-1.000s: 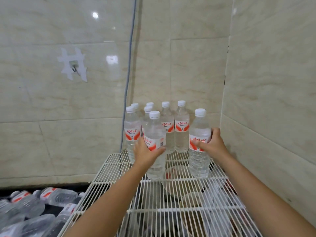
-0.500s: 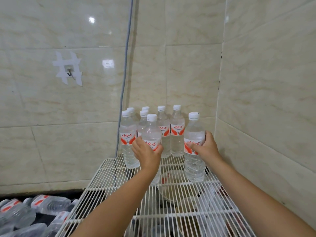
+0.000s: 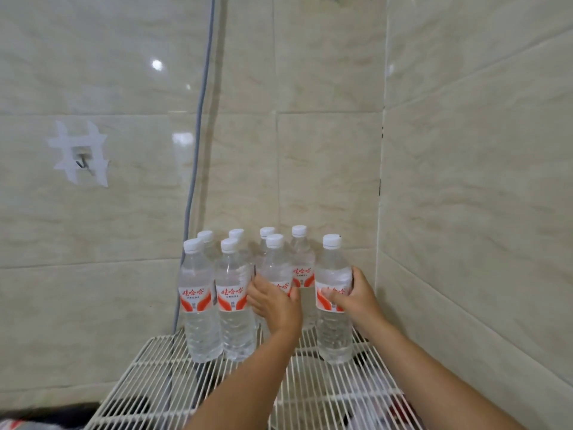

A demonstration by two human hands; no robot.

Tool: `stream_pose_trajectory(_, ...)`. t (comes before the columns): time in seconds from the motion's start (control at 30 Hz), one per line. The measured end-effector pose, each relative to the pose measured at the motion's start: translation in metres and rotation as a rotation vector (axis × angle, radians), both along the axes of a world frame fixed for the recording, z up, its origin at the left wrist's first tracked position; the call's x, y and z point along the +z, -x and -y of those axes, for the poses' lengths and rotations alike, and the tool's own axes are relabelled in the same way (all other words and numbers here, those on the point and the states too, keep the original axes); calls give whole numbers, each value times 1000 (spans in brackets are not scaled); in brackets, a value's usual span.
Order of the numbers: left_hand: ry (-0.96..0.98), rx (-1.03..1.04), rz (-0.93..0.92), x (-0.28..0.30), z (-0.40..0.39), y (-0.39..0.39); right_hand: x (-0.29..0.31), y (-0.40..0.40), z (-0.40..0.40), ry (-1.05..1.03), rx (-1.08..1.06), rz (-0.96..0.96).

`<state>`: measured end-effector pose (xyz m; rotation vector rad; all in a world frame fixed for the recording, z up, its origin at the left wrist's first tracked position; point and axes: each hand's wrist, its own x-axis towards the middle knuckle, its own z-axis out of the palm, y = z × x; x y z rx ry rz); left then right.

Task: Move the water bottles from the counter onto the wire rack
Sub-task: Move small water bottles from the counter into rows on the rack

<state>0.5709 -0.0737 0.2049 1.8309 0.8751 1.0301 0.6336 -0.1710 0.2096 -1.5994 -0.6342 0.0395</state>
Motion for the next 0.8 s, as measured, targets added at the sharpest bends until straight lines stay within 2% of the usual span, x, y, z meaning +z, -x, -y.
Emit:
stream_pose_trajectory(0.13,-35,49,-1,-1,1,-3,5,-6,-4,-4,27,13)
stream_pose_trajectory(0.2,-90,55,-65,-4,2,-1,5,-5,-9,12,29,10)
stream_pose_trajectory(0.5,-592,-109,-431,-29,-21,30,3,1,-25,38,19,-33)
stream_pose_trajectory(0.6,-943,61,-324,-45,-39,23,1,3,-36,-3,31,-44)
stream_pose_trajectory(0.7,-1058,151,-286,-52,-55,19,1,6,-44,-38,74,-25)
stream_pose_trajectory(0.8,-1129,142,-307,-53,-65,18,-1,3,-47,-31,116,-14)
